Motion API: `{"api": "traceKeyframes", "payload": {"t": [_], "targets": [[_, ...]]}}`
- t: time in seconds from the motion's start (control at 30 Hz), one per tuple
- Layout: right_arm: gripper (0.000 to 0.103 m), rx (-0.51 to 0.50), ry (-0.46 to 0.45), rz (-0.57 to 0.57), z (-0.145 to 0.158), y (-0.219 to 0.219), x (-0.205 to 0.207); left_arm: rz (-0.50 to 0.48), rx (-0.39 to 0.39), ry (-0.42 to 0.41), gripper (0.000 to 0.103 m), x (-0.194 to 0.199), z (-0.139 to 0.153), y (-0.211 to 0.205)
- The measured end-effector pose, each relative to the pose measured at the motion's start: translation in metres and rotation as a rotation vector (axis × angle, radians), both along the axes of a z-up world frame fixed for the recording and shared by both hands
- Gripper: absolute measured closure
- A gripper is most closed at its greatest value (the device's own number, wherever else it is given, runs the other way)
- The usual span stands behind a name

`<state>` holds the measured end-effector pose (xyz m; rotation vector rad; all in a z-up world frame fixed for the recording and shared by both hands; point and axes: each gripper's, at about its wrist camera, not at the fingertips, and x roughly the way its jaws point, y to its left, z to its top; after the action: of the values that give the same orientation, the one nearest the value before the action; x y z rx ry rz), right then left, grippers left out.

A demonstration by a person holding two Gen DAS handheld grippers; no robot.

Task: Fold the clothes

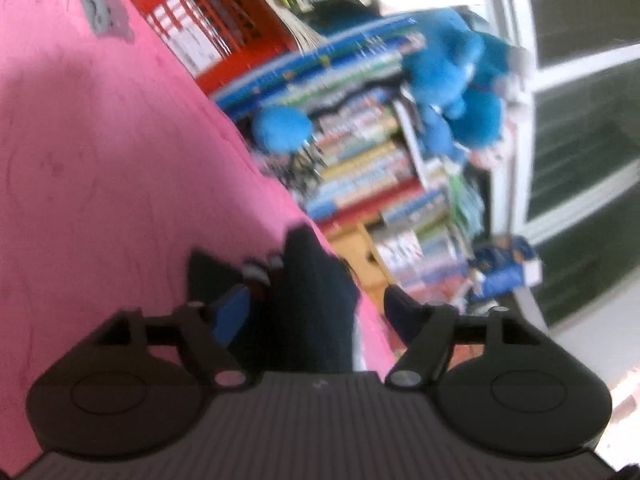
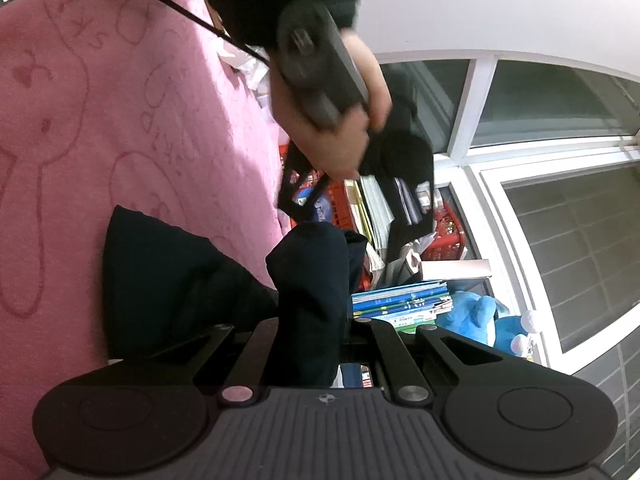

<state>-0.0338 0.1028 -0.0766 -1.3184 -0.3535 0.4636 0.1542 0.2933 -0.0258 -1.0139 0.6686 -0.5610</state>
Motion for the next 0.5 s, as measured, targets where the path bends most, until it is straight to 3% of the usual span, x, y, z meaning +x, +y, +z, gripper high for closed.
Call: {"api": "traceKeyframes", "payload": {"t": [0.13,0.17,0.2,0.23,0.27,0.37,0.5], "targets": [[0.095,-0.011,0.002,0.005,-0.002,0.0,-0.001,-0.087,0.008,0.03,0.027,0.002,-0.006,-0.019],[0.095,-0.014,0.002,0.005,-0.003,0.0,-0.001,-0.097,0.045,0.032,0.041,0.006,-0.006,-0.026],[0.095,-0.017,0.003,0.006,-0.003,0.0,-0.001,-0.089,0.09,0.027,0.073,0.01,-0.004,-0.033],[0.095,-0.019,0.004,0.006,-0.004,0.0,-0.001,-0.072,0.123,0.015,0.084,0.014,-0.003,-0.037],[0.095,-0.021,0.006,0.005,-0.004,0.0,-0.002,-0.055,0.144,-0.001,0.089,0.018,-0.001,-0.038],[0.095,-0.027,0.008,0.005,-0.004,-0.001,-0.002,0.074,0.159,-0.028,0.089,0.029,0.003,-0.028],[0.095,-0.035,0.006,0.006,-0.004,-0.002,-0.003,0.248,0.091,0.003,0.086,0.023,0.006,0.004]]}}
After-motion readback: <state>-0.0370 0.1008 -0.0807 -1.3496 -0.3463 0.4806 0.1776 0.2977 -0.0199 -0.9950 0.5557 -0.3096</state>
